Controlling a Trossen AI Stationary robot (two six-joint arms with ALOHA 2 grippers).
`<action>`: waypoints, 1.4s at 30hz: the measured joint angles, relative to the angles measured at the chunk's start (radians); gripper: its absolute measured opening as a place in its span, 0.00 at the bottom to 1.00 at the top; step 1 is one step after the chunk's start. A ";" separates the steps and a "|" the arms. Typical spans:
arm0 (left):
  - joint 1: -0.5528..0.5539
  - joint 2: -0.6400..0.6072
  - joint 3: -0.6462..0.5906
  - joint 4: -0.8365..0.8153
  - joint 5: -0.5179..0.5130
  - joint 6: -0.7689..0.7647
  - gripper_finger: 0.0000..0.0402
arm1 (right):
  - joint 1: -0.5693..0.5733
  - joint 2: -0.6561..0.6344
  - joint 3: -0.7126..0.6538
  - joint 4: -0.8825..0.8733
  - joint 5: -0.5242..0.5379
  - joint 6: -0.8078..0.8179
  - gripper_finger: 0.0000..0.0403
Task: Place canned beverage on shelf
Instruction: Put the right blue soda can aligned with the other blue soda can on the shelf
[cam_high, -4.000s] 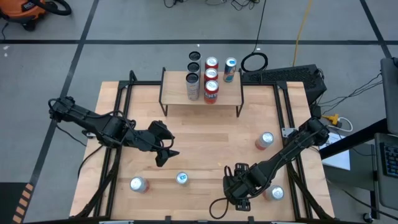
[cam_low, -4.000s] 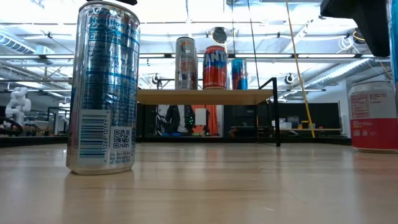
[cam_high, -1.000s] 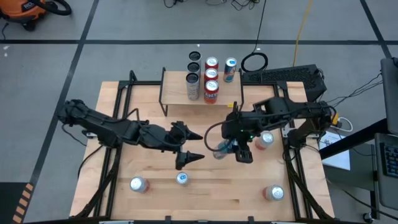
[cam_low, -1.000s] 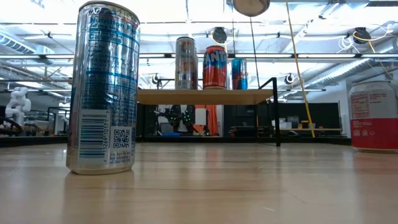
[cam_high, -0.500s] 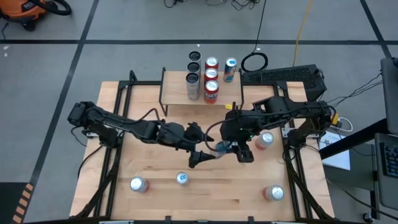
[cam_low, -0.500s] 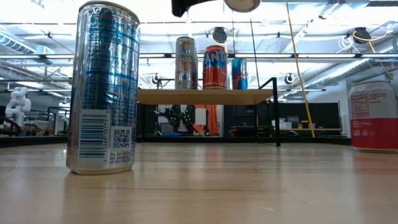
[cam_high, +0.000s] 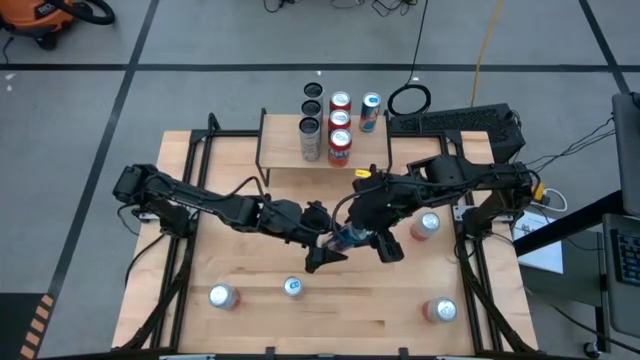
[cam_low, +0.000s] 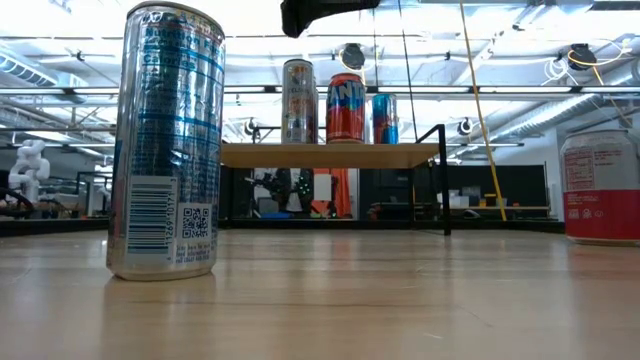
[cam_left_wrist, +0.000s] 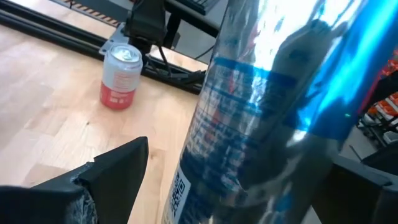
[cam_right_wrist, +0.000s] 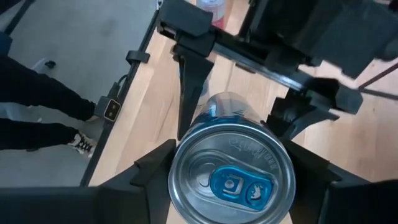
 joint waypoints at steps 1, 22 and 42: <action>0.000 0.000 0.000 -0.002 0.000 0.000 0.97 | 0.000 0.000 0.000 0.003 0.000 -0.005 0.52; -0.019 0.000 0.000 -0.001 0.007 0.000 0.66 | 0.001 0.000 0.000 -0.001 0.022 0.005 0.59; -0.054 -0.033 0.040 0.078 0.012 -0.004 0.64 | 0.002 -0.043 0.001 0.023 0.010 0.285 0.78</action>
